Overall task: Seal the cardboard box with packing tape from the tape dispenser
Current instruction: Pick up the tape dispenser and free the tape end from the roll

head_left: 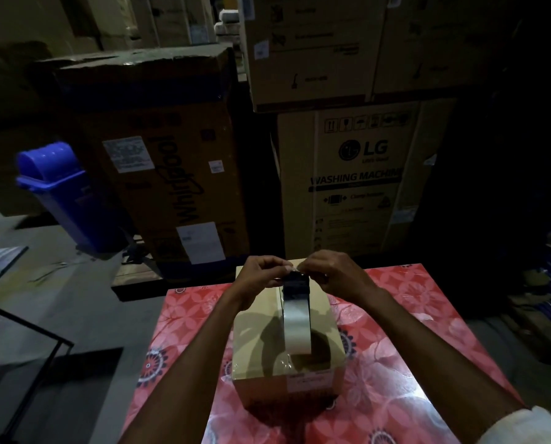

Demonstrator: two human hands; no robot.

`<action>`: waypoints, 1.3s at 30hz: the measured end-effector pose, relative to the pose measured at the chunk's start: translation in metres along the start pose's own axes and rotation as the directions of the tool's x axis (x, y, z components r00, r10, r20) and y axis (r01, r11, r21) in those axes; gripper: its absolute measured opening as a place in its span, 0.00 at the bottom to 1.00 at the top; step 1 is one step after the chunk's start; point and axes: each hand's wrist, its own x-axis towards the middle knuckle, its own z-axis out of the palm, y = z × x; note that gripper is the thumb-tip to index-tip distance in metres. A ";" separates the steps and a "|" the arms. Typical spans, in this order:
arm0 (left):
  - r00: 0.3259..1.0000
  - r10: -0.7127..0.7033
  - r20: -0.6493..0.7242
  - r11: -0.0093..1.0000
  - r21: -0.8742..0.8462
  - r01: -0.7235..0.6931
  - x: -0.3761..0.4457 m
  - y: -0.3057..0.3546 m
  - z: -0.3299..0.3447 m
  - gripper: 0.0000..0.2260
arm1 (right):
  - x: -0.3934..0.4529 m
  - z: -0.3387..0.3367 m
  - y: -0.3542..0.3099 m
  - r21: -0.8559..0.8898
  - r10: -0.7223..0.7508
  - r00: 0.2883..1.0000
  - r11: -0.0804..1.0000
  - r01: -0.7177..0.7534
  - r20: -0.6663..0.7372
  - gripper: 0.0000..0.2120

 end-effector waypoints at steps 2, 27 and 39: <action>1.000 -0.003 0.004 1.000 0.000 0.003 0.001 -0.001 0.000 0.10 | -0.002 0.001 -0.002 -0.016 -0.011 1.000 1.000 0.011 0.001 0.11; 0.997 -0.009 0.077 0.994 -0.111 0.017 -0.004 0.002 0.007 0.18 | -0.005 0.010 -0.006 0.120 0.108 0.982 0.989 -0.090 -0.156 0.08; 0.998 0.035 0.054 0.998 0.049 -0.037 -0.001 0.005 0.008 0.11 | -0.007 0.005 -0.006 0.096 0.078 0.991 0.993 -0.068 -0.110 0.12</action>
